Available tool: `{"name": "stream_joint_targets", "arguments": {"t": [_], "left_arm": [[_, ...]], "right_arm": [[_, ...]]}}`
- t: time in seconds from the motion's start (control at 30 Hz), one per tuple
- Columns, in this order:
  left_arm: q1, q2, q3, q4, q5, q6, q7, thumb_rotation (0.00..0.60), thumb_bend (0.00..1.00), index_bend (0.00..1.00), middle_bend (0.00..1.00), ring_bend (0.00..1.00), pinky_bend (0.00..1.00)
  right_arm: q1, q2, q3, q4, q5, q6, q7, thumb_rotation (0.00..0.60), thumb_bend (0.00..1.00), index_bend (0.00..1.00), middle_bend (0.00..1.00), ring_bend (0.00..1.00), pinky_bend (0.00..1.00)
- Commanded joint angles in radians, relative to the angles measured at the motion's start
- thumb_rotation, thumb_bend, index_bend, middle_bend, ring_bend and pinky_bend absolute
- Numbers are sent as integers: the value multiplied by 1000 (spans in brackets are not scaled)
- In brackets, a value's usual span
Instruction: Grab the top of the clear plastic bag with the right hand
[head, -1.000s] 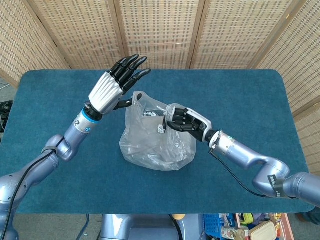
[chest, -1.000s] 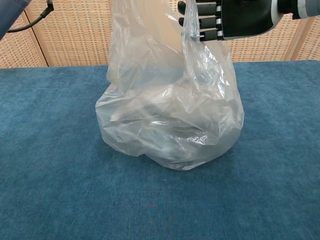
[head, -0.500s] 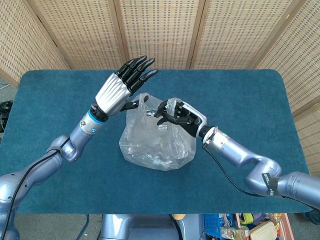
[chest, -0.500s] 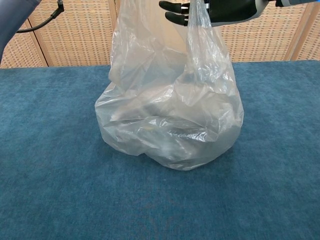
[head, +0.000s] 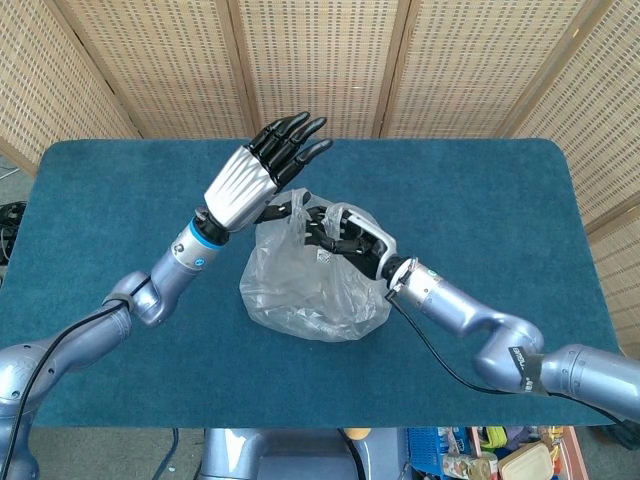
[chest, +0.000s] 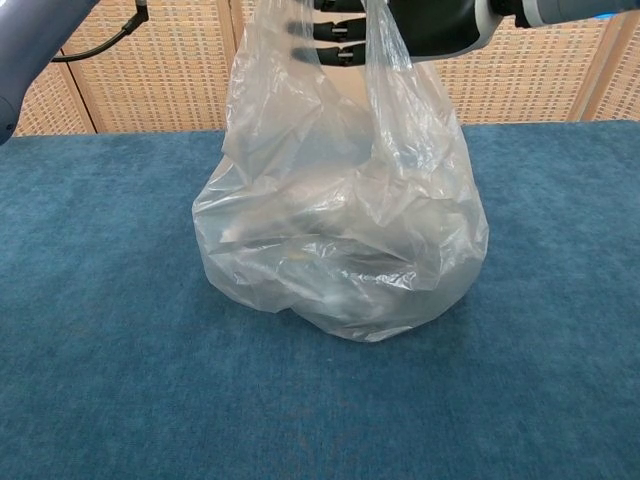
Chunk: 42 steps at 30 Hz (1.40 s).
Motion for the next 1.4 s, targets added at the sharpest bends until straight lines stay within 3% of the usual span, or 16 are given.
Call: {"name": "stream_joint_targets", "arguments": {"t": [0.03, 0.47, 1.17, 1.4], "left_arm": [[-1, -1, -1, -8, 0, -4, 10, 600, 347, 32, 0, 12, 156], [-4, -30, -19, -9, -29, -31, 6, 600, 344, 42, 0, 12, 155], [-42, -89, -48, 21, -59, -79, 4, 600, 345, 52, 0, 11, 155], [-48, -99, -51, 39, -60, -83, 1, 600, 343, 53, 0, 12, 155]], "right_arm": [[-5, -12, 16, 2, 4, -12, -10, 600, 634, 375, 379, 210, 214], [-19, -47, 78, 5, 18, -61, -17, 600, 641, 368, 370, 199, 213], [-70, -78, 139, 18, -62, -91, 64, 600, 666, 358, 370, 216, 214], [-81, -94, 152, 20, -86, -85, 101, 600, 668, 347, 370, 251, 299]]}}
